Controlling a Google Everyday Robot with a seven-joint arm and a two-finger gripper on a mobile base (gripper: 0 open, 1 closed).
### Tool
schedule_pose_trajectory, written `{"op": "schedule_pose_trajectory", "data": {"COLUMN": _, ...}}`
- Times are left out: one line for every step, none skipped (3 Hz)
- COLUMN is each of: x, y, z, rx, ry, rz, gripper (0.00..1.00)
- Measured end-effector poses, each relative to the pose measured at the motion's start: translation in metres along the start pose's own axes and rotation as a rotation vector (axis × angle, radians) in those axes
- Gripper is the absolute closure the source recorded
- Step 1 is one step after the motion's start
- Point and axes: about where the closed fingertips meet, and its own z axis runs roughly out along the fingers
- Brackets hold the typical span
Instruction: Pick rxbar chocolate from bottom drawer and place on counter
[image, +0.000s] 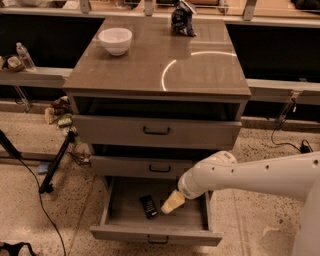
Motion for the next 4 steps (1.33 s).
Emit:
{"op": "schedule_pose_trajectory", "data": {"x": 0.025, "y": -0.019, "z": 0.058, "rx": -0.006, "ry": -0.047, "rz": 0.114, "gripper": 0.0}}
{"op": "schedule_pose_trajectory", "data": {"x": 0.027, "y": -0.029, "z": 0.093, "rx": 0.011, "ry": -0.091, "rz": 0.164, "gripper": 0.0}}
{"op": "schedule_pose_trajectory", "data": {"x": 0.025, "y": -0.041, "z": 0.123, "rx": 0.044, "ry": -0.096, "rz": 0.184, "gripper": 0.0}}
{"op": "schedule_pose_trajectory", "data": {"x": 0.013, "y": -0.053, "z": 0.127, "rx": 0.082, "ry": -0.09, "rz": 0.149, "gripper": 0.0}}
